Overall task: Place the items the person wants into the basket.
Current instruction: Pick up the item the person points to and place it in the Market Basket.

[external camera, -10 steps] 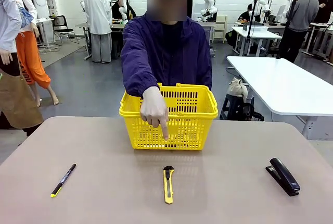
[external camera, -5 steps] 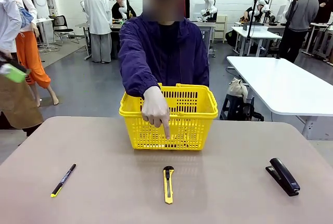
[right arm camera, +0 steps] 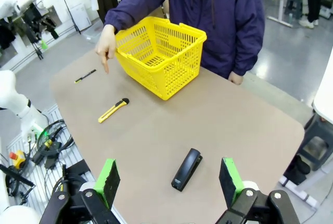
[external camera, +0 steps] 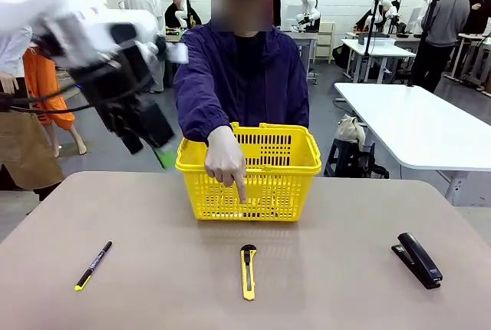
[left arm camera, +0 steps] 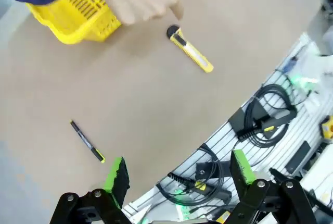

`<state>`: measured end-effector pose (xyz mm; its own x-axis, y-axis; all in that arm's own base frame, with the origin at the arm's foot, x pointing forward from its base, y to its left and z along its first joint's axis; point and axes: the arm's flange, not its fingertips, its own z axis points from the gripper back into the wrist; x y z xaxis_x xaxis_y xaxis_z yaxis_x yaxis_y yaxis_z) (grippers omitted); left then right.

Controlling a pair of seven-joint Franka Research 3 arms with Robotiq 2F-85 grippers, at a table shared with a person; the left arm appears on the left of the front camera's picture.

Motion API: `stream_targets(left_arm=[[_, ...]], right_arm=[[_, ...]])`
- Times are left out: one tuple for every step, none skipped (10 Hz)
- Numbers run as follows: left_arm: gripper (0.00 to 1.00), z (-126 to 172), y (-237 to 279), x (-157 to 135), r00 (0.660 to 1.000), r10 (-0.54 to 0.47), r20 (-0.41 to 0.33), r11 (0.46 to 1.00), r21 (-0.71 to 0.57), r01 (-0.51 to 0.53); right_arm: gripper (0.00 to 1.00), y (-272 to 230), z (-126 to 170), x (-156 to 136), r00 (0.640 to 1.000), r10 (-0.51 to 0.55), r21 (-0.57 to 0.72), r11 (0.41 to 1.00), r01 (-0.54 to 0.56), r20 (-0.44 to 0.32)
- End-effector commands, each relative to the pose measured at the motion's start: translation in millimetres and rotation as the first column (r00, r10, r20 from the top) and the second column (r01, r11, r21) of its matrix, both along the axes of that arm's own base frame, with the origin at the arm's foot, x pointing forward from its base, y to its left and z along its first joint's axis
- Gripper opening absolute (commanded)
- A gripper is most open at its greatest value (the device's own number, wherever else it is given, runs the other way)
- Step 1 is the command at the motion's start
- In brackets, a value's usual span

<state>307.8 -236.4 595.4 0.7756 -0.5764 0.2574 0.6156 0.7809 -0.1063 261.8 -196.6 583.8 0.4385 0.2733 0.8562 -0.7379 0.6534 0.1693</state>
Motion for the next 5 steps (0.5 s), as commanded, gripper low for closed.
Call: stream_targets(left_arm=[[1.0, -22.7, -31.3, 6.0, 0.995, 0.102, -0.021, 0.988, 0.119, -0.099], [1.0, -38.6, -46.8, 2.6, 0.992, 0.121, -0.039, 0.981, 0.159, -0.113], [1.0, -47.5, -55.4, 4.7, 0.99, 0.14, -0.014, 0.977, 0.164, -0.135], [1.0, -51.6, -56.8, 11.1, 0.989, 0.149, -0.023, 0.976, 0.161, -0.144], [1.0, -54.5, -56.7, 15.1, 0.988, 0.148, -0.044, 0.978, 0.153, -0.14]], right_arm=[[1.0, -0.9, -0.7, 1.6, 1.0, 0.009, 0.021, 1.0, -0.009, 0.025], [1.0, -0.9, -0.7, 1.6, 1.0, 0.009, 0.021, 1.0, -0.009, 0.025], [1.0, -0.9, -0.7, 1.6, 1.0, 0.009, 0.021, 1.0, -0.009, 0.025], [1.0, -0.9, -0.7, 1.6, 1.0, 0.009, 0.021, 1.0, -0.009, 0.025], [1.0, -0.9, -0.7, 1.6, 1.0, 0.009, 0.021, 1.0, -0.009, 0.025]])
